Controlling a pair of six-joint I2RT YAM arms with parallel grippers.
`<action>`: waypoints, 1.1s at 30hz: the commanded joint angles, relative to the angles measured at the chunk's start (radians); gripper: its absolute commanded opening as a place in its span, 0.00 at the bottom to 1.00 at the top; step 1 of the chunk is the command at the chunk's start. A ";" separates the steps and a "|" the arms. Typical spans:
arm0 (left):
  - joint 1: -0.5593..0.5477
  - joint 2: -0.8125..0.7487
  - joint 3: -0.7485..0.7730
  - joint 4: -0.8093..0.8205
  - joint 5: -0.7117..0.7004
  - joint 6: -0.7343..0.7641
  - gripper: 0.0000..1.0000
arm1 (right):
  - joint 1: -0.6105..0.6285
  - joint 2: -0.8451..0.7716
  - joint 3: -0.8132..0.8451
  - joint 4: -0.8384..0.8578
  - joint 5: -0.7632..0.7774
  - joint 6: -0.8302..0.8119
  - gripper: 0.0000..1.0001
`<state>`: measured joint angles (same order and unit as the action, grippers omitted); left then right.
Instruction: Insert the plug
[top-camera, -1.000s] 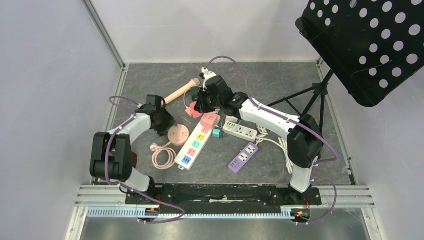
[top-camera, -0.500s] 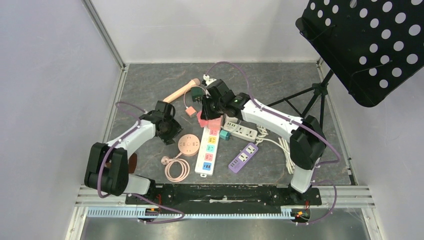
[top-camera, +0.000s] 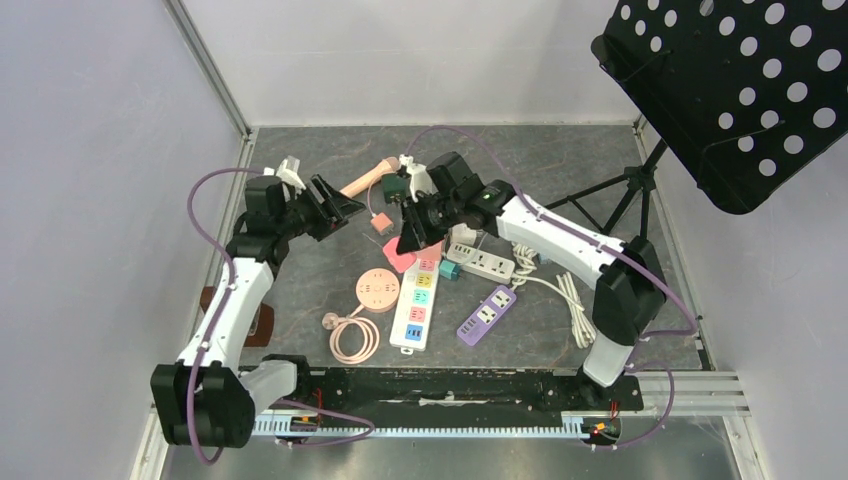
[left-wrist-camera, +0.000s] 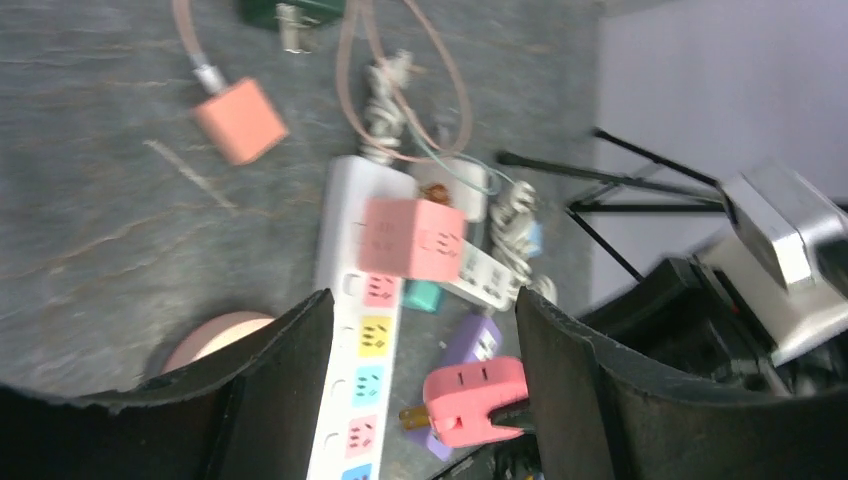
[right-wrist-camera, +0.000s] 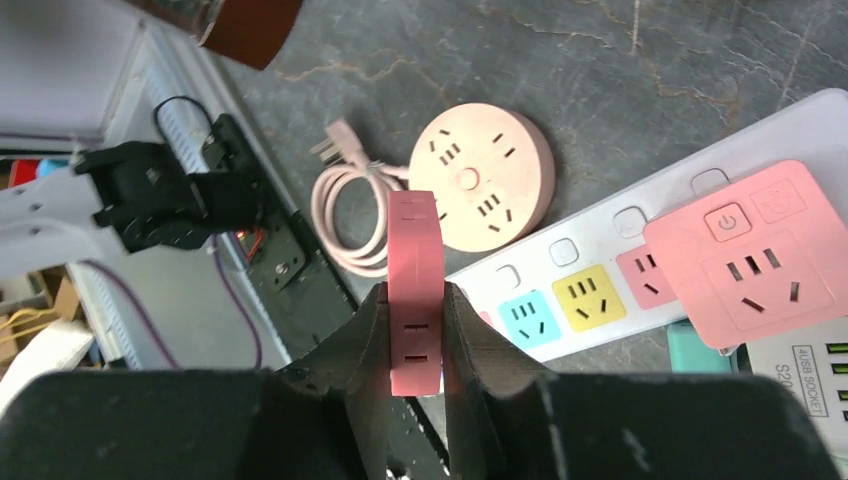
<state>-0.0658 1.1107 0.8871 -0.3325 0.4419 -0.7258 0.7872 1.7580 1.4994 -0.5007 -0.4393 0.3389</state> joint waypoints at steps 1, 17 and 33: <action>0.028 -0.054 -0.073 0.285 0.417 -0.037 0.72 | -0.065 -0.100 0.039 -0.016 -0.235 -0.099 0.00; -0.024 -0.088 -0.229 0.930 0.687 -0.367 0.64 | -0.100 -0.167 0.058 0.112 -0.452 0.037 0.00; -0.073 -0.067 -0.241 1.024 0.764 -0.457 0.31 | -0.100 -0.157 0.000 0.292 -0.484 0.197 0.00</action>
<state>-0.1123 1.0512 0.6403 0.6300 1.1412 -1.1355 0.6853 1.6299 1.5135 -0.3073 -0.9066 0.4805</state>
